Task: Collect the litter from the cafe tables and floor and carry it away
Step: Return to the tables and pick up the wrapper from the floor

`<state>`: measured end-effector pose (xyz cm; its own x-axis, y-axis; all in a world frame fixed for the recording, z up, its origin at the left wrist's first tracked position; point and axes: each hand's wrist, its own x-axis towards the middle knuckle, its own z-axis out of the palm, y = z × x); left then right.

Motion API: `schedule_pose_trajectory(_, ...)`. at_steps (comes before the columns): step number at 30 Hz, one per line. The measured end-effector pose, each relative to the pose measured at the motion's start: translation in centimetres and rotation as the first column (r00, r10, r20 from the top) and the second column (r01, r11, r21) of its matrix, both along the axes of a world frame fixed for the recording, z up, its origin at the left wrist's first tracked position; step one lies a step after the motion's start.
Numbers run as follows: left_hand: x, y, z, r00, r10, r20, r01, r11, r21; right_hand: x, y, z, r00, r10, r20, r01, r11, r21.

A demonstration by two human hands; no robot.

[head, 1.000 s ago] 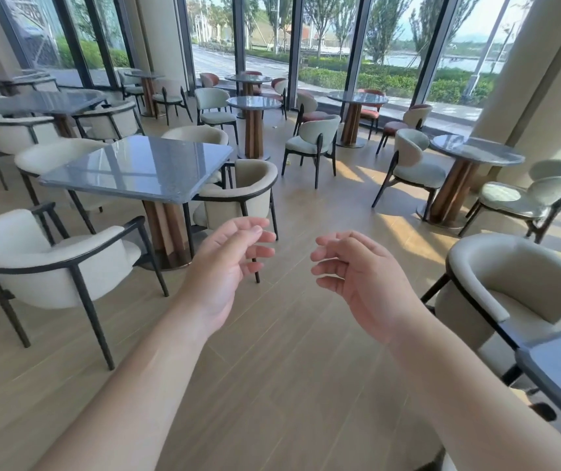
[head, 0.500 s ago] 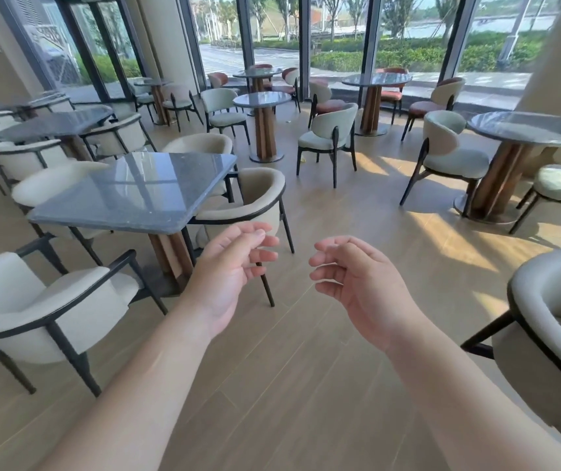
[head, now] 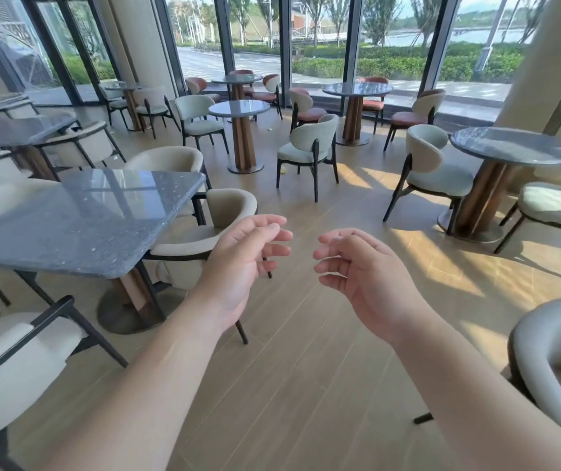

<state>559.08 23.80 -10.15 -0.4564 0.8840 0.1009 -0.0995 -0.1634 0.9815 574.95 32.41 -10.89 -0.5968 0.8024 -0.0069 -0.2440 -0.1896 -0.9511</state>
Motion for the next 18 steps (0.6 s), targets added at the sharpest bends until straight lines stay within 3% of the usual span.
schedule_pose_trajectory(10, -10.8, 14.0, -4.7, 0.995, -0.012, 0.101, 0.016, 0.999, -0.044, -11.3, 13.5, -2.8, 0.996, -0.026, 0.089, 0.028, 0.999, -0.024)
schedule_pose_trajectory(18, -22.6, 26.9, -3.6, 0.992, -0.044, 0.117, 0.047, 0.999, -0.024, -22.6, 25.7, -1.3, 0.992, -0.068, 0.107, 0.069, 0.998, -0.004)
